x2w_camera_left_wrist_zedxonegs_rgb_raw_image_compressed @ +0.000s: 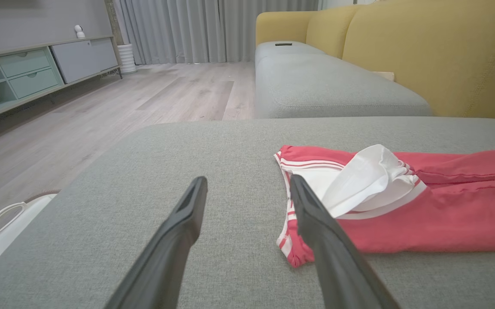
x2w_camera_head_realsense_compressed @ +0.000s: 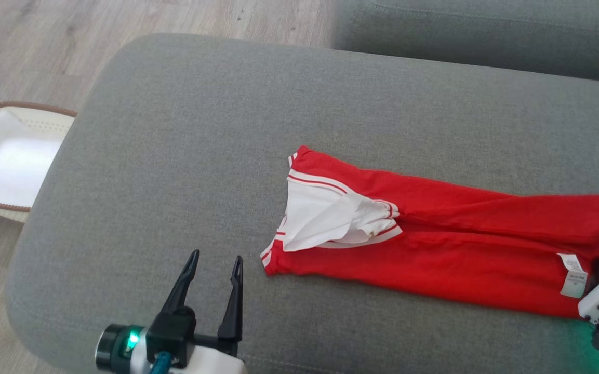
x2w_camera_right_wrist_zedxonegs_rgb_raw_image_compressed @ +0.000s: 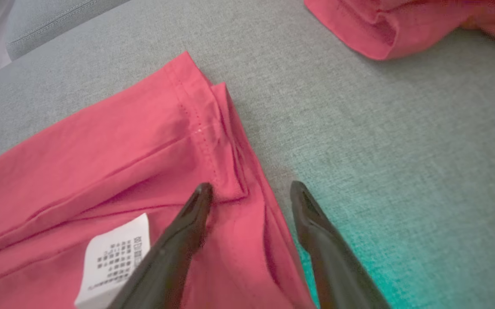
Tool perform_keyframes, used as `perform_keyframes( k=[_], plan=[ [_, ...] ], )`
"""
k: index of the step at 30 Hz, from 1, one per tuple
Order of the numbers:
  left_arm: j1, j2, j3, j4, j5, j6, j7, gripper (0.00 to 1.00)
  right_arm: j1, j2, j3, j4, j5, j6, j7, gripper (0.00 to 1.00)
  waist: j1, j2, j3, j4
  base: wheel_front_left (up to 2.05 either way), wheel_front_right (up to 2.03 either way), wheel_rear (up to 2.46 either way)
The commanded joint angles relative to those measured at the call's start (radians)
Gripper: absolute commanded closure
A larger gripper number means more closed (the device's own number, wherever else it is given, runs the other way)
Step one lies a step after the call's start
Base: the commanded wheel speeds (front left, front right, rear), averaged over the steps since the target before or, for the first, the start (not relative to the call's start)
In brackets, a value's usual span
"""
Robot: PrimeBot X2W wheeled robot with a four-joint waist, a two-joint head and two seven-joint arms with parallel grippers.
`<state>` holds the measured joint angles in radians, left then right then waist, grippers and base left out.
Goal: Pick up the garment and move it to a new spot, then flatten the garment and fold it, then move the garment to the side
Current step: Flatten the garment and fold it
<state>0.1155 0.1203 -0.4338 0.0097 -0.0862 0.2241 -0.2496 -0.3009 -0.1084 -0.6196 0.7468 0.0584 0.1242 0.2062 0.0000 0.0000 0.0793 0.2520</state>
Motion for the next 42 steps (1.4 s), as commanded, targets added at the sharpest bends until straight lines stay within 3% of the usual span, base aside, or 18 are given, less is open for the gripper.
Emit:
perform_keyframes(
  k=[1, 4, 5, 7, 10, 12, 13, 14, 15, 21, 32, 37, 42],
  plan=[
    [-0.034, -0.007, 0.043, -0.025, 0.011, -0.004, -0.012, 0.00, -0.028, -0.012, 0.015, -0.011, -0.008, 0.007, 0.008, 0.07, 0.0000, 0.0000, -0.003, 0.000, 0.00, 0.00, 0.00],
    [-0.031, -0.011, 0.049, -0.024, 0.021, -0.012, -0.012, 0.00, -0.035, -0.011, 0.004, 0.009, -0.008, 0.007, -0.001, 0.02, 0.0000, 0.0000, -0.007, -0.001, 0.00, 0.00, 0.00],
    [-0.029, -0.012, 0.052, -0.024, 0.023, -0.015, -0.012, 0.00, -0.038, -0.012, -0.001, 0.015, -0.005, 0.007, -0.002, 0.07, 0.0000, 0.0000, -0.008, -0.002, 0.00, 0.00, 0.00],
    [-0.028, -0.014, 0.057, -0.024, 0.028, -0.020, -0.012, 0.00, -0.046, -0.017, -0.006, 0.033, 0.003, 0.007, 0.000, 0.26, 0.0000, 0.0000, -0.007, -0.003, 0.00, 0.00, 0.00],
    [-0.028, -0.016, 0.064, -0.023, 0.034, -0.027, -0.012, 0.00, -0.056, -0.027, -0.006, 0.057, 0.006, 0.007, 0.004, 0.32, 0.0000, 0.0000, -0.003, -0.001, 0.00, 0.00, 0.00],
    [-0.030, -0.018, 0.069, -0.023, 0.036, -0.031, -0.012, 0.00, -0.064, -0.032, -0.006, 0.073, 0.013, 0.007, 0.004, 0.60, 0.0000, 0.0000, 0.002, 0.001, 0.00, 0.00, 0.00],
    [-0.030, -0.019, 0.071, -0.022, 0.036, -0.033, -0.012, 0.00, -0.068, -0.035, -0.006, 0.080, 0.016, 0.007, 0.002, 0.69, 0.0000, 0.0000, 0.003, 0.002, 0.00, 0.00, 0.00],
    [-0.031, -0.020, 0.074, -0.022, 0.037, -0.034, -0.012, 0.00, -0.070, -0.038, -0.004, 0.086, 0.018, 0.007, -0.001, 0.94, 0.0000, 0.0000, 0.004, 0.002, 0.00, 0.00, 0.00],
    [-0.031, -0.021, 0.077, -0.020, 0.038, -0.036, -0.012, 0.00, -0.072, -0.041, -0.002, 0.092, 0.019, 0.007, -0.006, 1.00, 0.0000, 0.0000, 0.004, 0.003, 0.00, 0.00, 0.00],
    [-0.028, -0.028, 0.090, -0.013, 0.042, -0.040, -0.012, 0.00, -0.067, -0.067, 0.028, 0.106, 0.026, 0.007, -0.055, 1.00, 0.0000, 0.0000, -0.003, 0.000, 0.00, 0.00, 0.00],
    [-0.015, -0.039, 0.113, -0.015, 0.044, -0.043, -0.012, 0.00, -0.064, -0.173, 0.074, 0.037, 0.024, 0.007, -0.116, 1.00, 0.0000, 0.0000, -0.015, -0.050, 0.00, 0.00, 0.00],
    [-0.008, -0.041, 0.121, -0.009, 0.048, -0.048, -0.012, 0.00, -0.074, -0.148, 0.158, -0.076, 0.085, 0.007, -0.096, 1.00, 0.0000, 0.0000, -0.030, -0.082, 0.00, 0.00, 0.00],
    [-0.003, -0.043, 0.120, -0.002, 0.051, -0.057, -0.012, 0.00, -0.039, -0.077, 0.234, -0.265, 0.167, 0.007, -0.024, 1.00, 0.0000, 0.0000, -0.055, -0.091, 0.00, 0.00, 0.00]
  ],
)
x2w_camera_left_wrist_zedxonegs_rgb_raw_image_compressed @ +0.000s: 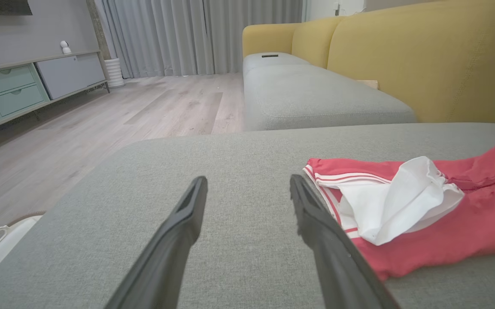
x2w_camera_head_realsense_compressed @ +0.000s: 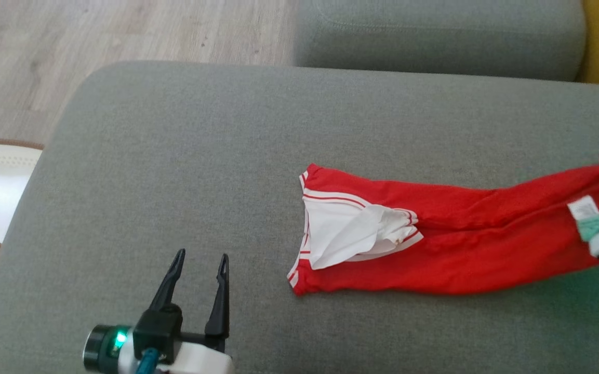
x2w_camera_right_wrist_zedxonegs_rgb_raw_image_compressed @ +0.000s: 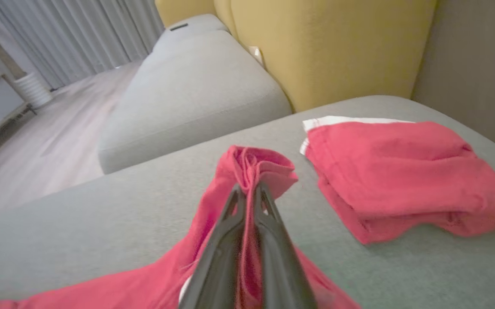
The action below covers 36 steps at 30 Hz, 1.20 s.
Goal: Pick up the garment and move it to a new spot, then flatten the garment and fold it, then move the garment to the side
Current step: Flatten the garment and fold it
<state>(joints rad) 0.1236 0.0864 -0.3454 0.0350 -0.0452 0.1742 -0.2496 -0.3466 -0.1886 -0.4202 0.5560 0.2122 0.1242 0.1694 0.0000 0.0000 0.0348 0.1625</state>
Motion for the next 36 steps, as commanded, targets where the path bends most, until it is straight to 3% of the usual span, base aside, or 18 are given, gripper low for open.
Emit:
perform_keyframes(
  k=[1, 9, 13, 23, 36],
  plan=[
    [-0.010, -0.010, 0.032, -0.028, 0.011, -0.008, -0.012, 0.00, 0.021, 0.022, 0.043, -0.119, 0.027, 0.007, 0.027, 1.00, 0.0000, 0.0000, -0.015, 0.000, 0.00, 0.00, 0.00],
    [-0.001, -0.012, 0.029, -0.023, 0.015, -0.017, -0.012, 0.00, 0.134, 0.118, 0.124, -0.408, 0.094, 0.007, 0.127, 1.00, 0.0000, 0.0000, -0.040, 0.036, 0.00, 0.00, 0.00],
    [0.000, -0.014, 0.021, -0.018, 0.019, -0.024, -0.012, 0.00, 0.174, 0.136, 0.191, -0.491, 0.133, 0.007, 0.160, 1.00, 0.0000, 0.0000, -0.056, 0.079, 0.00, 0.00, 0.00],
    [0.004, -0.015, 0.016, -0.012, 0.022, -0.030, -0.012, 0.00, 0.185, 0.138, 0.374, -0.419, 0.280, 0.007, 0.109, 1.00, 0.0000, 0.0000, -0.073, 0.174, 0.00, 0.00, 0.00],
    [-0.010, -0.024, -0.024, 0.012, 0.020, -0.041, -0.012, 0.00, 0.065, 0.138, 0.586, -0.202, 0.417, 0.007, -0.013, 1.00, 0.0000, 0.0000, -0.069, 0.271, 0.00, 0.00, 0.00]
  ],
)
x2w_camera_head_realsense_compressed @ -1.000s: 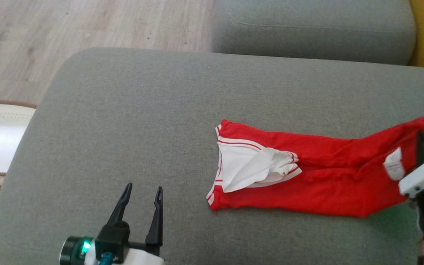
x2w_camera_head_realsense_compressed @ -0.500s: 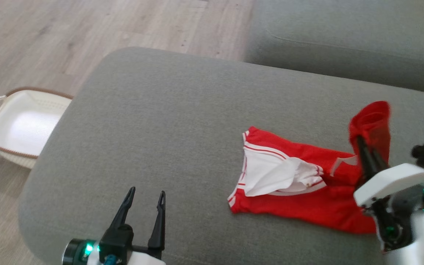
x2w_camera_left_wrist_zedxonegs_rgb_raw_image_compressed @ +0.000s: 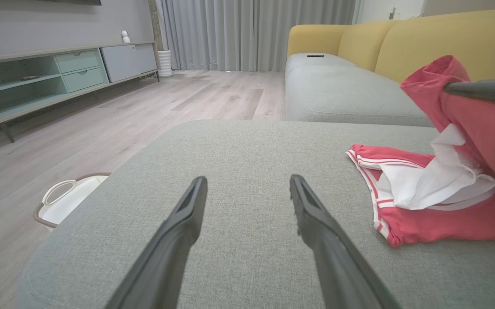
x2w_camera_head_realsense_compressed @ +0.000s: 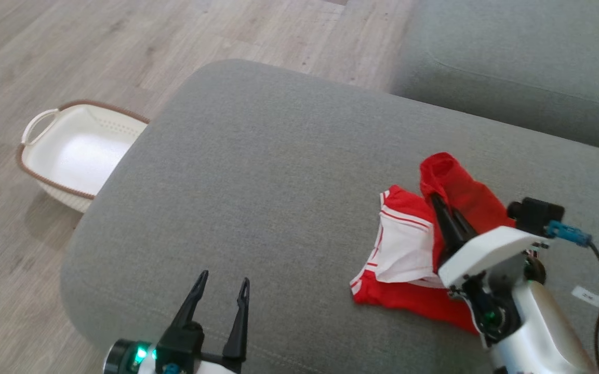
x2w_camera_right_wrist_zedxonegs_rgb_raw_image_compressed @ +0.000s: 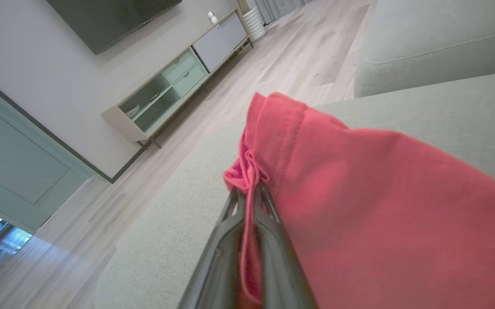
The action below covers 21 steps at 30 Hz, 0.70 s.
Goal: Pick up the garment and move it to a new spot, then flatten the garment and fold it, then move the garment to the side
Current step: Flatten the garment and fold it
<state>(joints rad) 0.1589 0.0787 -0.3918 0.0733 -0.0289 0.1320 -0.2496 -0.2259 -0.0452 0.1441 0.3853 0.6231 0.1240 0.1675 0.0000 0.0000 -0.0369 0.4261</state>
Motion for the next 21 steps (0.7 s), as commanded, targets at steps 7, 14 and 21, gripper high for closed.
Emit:
perform_keyframes(
  k=[7, 14, 21],
  plan=[
    [-0.051, -0.020, 0.006, -0.013, -0.002, -0.004, -0.012, 0.00, -0.118, -0.005, 0.107, 0.100, 0.064, 0.007, -0.062, 1.00, 0.0000, 0.0000, 0.005, 0.050, 0.00, 0.00, 0.00],
    [-0.053, -0.022, 0.004, -0.009, -0.007, -0.003, -0.012, 0.00, -0.147, -0.005, 0.182, 0.170, 0.126, 0.007, -0.114, 0.00, 0.0000, 0.0000, 0.011, 0.063, 0.00, 0.00, 0.00],
    [-0.050, -0.023, 0.018, -0.014, -0.008, 0.004, -0.012, 0.00, -0.177, -0.005, 0.203, 0.170, 0.157, 0.007, -0.239, 0.00, 0.0000, 0.0000, 0.013, 0.013, 0.00, 0.00, 0.00]
  ],
)
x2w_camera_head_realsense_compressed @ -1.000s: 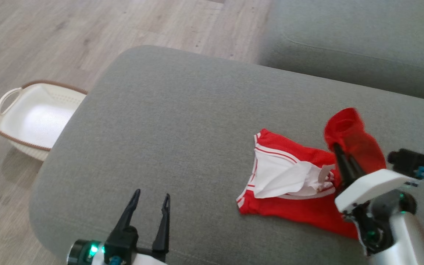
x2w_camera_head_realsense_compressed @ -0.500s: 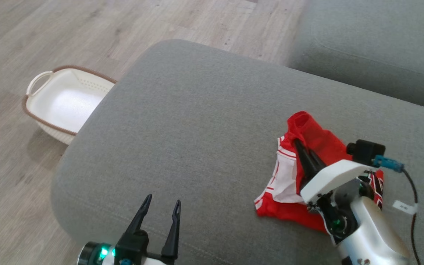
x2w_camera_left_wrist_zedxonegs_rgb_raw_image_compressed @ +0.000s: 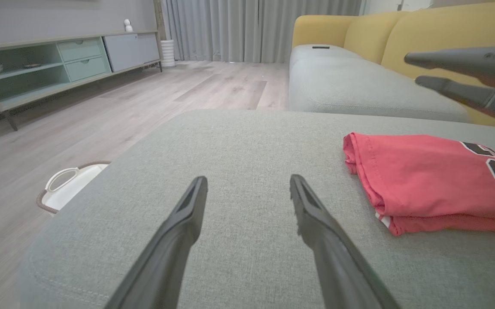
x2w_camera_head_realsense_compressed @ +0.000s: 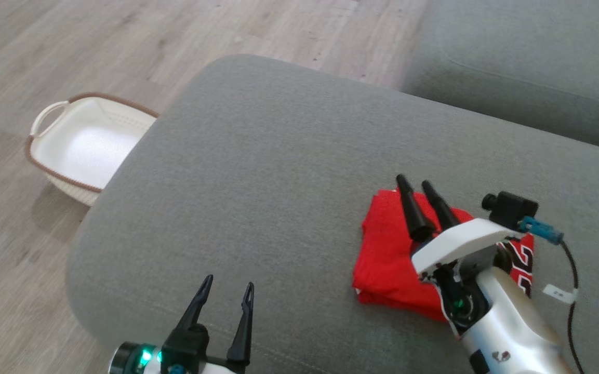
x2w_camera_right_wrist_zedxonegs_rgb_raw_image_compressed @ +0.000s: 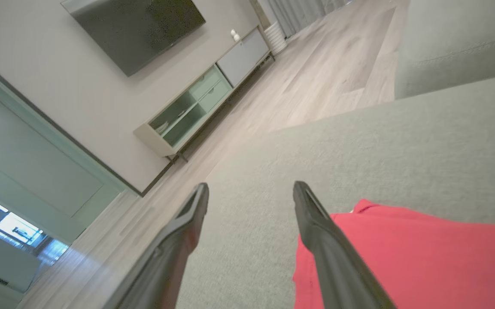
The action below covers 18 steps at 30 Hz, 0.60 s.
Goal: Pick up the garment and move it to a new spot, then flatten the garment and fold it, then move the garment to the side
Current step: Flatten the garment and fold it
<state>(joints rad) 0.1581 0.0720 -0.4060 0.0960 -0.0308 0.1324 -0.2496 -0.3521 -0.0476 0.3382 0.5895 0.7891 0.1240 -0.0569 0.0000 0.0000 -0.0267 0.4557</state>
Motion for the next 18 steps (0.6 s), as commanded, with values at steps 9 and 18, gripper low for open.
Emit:
perform_keyframes(
  k=[9, 18],
  plan=[
    [-0.052, -0.017, 0.073, -0.040, -0.016, 0.017, -0.012, 0.00, -0.005, -0.009, -0.117, -0.030, -0.169, 0.007, -0.093, 0.00, 0.0000, 0.0000, -0.002, -0.143, 0.00, 0.00, 0.00],
    [-0.037, -0.010, 0.143, -0.053, -0.030, 0.023, -0.012, 0.00, 0.140, -0.061, -0.204, -0.096, -0.320, 0.007, -0.156, 0.00, 0.0000, 0.0000, -0.030, -0.277, 0.00, 0.00, 0.00]
  ],
)
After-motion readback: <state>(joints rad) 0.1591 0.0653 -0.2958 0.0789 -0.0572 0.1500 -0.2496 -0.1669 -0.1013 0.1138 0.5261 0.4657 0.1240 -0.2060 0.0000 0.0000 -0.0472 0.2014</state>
